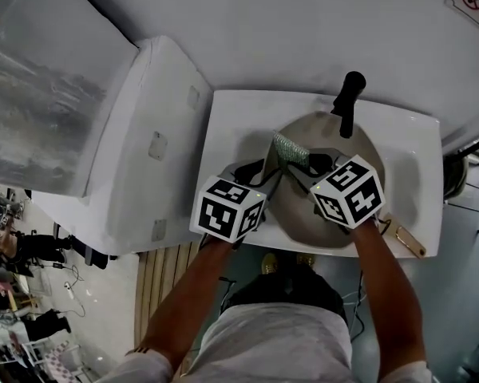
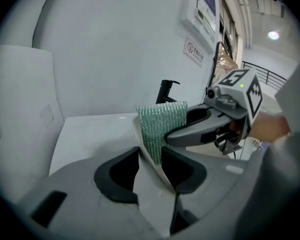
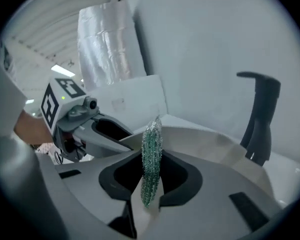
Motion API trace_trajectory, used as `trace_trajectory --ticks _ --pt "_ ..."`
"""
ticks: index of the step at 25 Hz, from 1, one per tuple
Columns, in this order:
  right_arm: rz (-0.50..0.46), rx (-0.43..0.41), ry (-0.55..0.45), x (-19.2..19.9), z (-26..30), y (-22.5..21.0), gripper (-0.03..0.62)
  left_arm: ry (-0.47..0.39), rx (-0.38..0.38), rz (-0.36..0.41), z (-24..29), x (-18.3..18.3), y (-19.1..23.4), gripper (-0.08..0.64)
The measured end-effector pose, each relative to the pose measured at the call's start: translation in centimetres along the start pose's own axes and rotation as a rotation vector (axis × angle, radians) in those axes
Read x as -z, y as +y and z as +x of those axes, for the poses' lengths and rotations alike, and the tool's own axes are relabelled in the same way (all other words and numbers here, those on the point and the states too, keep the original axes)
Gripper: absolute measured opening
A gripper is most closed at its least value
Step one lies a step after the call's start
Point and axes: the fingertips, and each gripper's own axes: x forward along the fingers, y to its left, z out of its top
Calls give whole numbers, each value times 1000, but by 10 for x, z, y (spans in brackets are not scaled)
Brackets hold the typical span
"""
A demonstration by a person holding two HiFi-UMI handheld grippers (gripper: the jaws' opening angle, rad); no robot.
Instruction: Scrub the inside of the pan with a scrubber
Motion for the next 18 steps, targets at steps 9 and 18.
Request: trace_trajectory --ticks 9,18 --pt "159 97 -9 16 3 -47 80 -6 -6 1 0 0 0 147" --pt "124 306 102 41 -29 -91 80 -12 -2 -2 -1 -1 -2 147"
